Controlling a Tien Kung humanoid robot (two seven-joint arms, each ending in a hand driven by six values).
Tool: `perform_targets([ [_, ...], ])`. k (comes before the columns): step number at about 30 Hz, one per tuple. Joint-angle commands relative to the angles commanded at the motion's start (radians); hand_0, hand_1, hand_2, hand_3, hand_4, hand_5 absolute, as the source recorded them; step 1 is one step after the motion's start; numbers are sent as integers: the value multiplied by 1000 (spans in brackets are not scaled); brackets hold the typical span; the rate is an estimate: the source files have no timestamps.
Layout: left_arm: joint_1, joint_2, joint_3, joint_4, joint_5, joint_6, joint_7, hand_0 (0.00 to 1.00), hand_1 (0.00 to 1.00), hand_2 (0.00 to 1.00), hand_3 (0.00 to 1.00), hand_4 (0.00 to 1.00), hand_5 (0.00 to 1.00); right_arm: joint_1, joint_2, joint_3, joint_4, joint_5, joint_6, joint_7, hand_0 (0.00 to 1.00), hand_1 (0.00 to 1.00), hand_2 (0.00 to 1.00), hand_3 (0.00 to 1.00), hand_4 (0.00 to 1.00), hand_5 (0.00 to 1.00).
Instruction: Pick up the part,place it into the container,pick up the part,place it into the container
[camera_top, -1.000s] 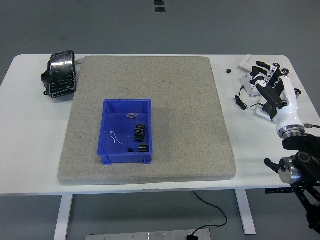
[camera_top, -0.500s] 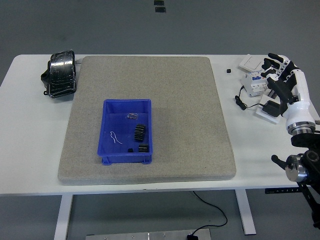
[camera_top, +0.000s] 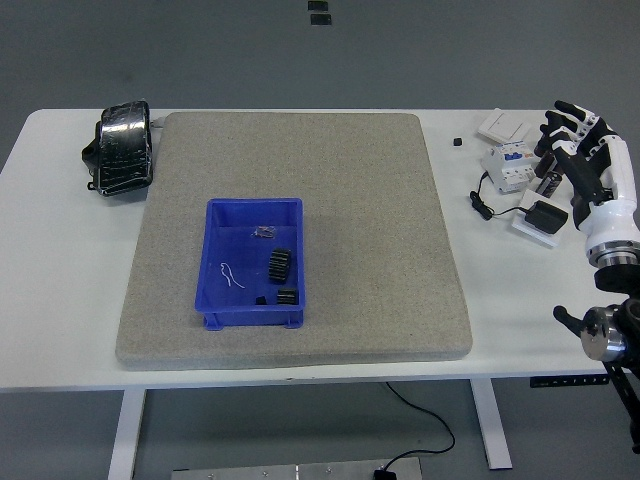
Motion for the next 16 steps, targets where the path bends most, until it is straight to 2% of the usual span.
perform_targets([
  [16, 0, -5, 7, 3, -11, 1, -5, 664, 646, 624, 596, 696, 666, 0, -2, -1, -6, -10, 0, -7, 712, 704, 715, 682, 707, 390],
])
